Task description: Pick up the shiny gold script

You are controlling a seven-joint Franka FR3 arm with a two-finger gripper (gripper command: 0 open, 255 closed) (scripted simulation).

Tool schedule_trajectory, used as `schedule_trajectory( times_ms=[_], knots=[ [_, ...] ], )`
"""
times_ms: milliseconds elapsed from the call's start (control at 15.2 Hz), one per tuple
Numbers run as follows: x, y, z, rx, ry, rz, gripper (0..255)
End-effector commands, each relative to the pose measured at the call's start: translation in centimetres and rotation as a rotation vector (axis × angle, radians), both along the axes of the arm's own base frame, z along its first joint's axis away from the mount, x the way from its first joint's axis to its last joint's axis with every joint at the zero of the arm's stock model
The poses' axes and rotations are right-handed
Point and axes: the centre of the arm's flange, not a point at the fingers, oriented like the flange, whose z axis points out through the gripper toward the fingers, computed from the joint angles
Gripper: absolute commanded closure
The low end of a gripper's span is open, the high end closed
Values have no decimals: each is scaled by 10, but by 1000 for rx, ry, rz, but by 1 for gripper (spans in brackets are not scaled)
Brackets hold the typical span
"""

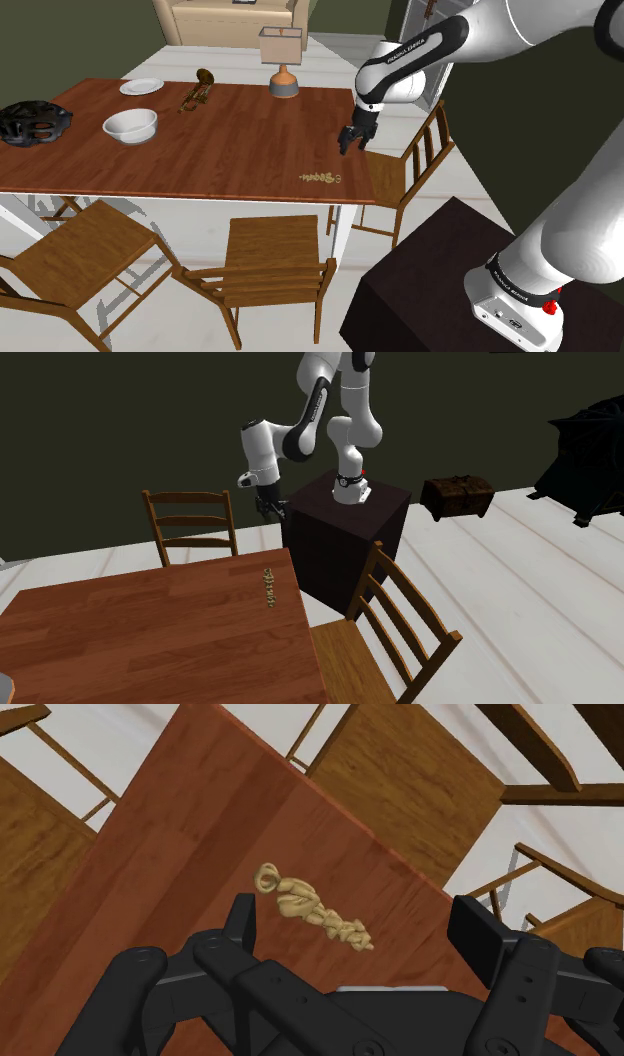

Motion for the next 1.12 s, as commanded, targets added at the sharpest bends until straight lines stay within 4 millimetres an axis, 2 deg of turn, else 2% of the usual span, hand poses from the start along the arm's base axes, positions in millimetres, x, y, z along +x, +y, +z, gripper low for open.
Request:
schedule_trajectory(
  times_ms=[0, 726, 1056],
  knots=[
    [15, 0, -24, 8, 5, 5, 0],
    [97, 9, -148, 53, 33, 33, 0],
    [98, 9, -171, 53, 34, 33, 0]
  ],
)
